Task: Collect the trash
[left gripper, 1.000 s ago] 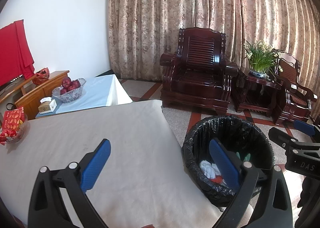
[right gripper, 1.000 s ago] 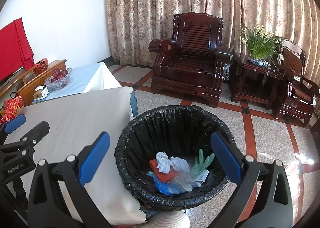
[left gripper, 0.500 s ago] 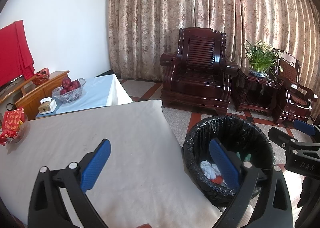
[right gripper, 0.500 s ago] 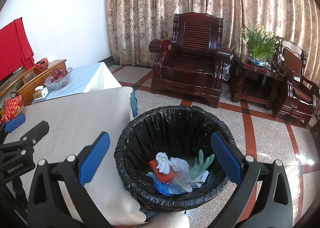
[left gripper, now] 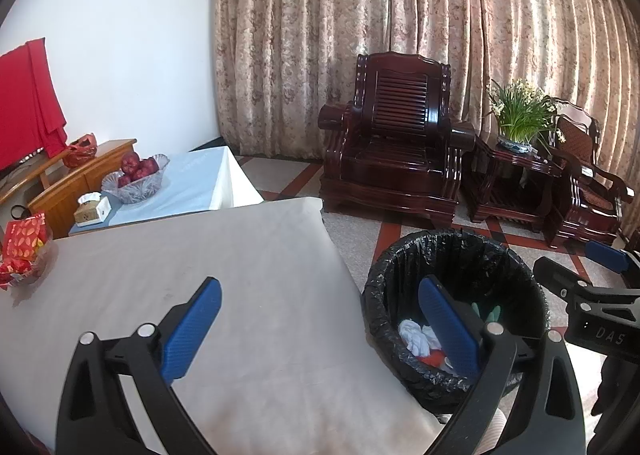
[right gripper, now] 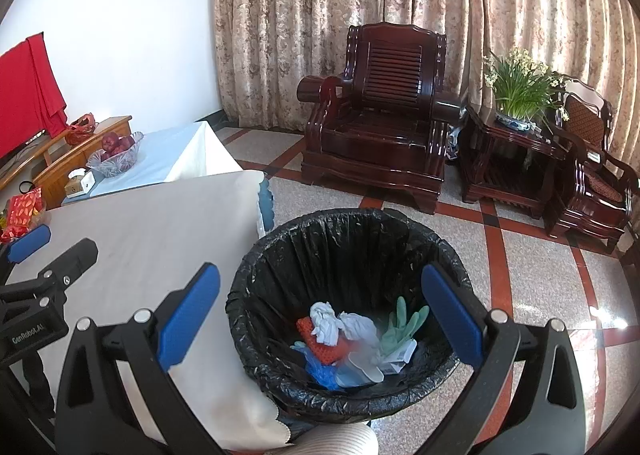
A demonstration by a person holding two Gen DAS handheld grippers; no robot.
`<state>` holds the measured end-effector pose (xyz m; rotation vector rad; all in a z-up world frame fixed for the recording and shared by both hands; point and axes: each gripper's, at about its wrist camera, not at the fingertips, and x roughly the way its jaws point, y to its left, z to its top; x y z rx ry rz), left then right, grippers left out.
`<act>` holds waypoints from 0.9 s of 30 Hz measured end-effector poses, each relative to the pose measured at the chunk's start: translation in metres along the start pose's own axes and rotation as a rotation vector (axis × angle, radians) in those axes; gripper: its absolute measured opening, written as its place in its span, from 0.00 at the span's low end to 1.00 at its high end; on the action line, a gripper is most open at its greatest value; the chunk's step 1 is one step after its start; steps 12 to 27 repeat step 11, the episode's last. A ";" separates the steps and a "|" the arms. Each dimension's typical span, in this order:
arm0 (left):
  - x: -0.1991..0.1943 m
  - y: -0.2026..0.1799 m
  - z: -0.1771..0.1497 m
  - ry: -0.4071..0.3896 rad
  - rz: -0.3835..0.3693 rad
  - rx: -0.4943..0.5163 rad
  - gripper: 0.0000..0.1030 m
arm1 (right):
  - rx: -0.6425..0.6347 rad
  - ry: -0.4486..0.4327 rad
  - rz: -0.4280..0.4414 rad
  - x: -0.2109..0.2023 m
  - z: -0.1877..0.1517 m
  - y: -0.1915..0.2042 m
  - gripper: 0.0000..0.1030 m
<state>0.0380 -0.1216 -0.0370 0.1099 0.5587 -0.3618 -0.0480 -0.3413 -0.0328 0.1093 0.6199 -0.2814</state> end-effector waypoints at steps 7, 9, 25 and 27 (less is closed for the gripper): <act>0.001 -0.003 0.000 0.009 0.002 -0.006 0.94 | 0.000 0.009 -0.005 0.004 -0.006 -0.008 0.95; 0.001 -0.004 0.000 0.012 0.004 -0.007 0.94 | -0.001 0.009 -0.005 0.004 -0.007 -0.009 0.95; 0.001 -0.004 0.000 0.013 0.006 -0.006 0.94 | -0.001 0.011 -0.006 0.005 -0.005 -0.007 0.95; 0.001 -0.004 0.000 0.013 0.006 -0.006 0.94 | -0.001 0.011 -0.006 0.005 -0.005 -0.007 0.95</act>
